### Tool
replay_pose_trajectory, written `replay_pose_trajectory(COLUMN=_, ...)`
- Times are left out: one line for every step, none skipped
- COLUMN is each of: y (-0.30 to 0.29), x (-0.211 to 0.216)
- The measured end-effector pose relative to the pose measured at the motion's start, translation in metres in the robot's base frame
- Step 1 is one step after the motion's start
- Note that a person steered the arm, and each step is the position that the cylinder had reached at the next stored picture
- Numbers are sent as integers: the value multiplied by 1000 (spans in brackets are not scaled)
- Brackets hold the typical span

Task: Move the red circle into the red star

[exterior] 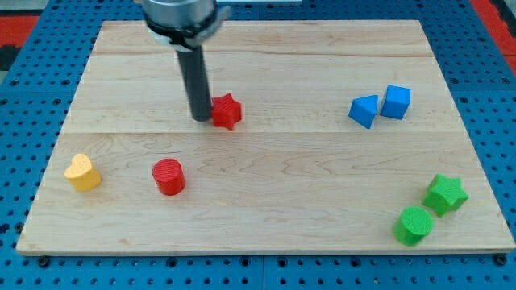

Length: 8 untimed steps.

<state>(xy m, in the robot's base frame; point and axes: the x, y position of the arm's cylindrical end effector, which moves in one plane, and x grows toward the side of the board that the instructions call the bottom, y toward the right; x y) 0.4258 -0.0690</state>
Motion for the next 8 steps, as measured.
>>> replay_pose_trajectory(y=53, x=20)
replay_pose_trajectory(y=89, x=-10)
replay_pose_trajectory(y=70, x=-70)
replay_pose_trajectory(y=61, x=-79)
replay_pose_trajectory(y=30, x=-53)
replay_pose_trajectory(y=21, x=-100)
replay_pose_trajectory(y=55, x=-136)
replay_pose_trajectory(y=71, x=-171)
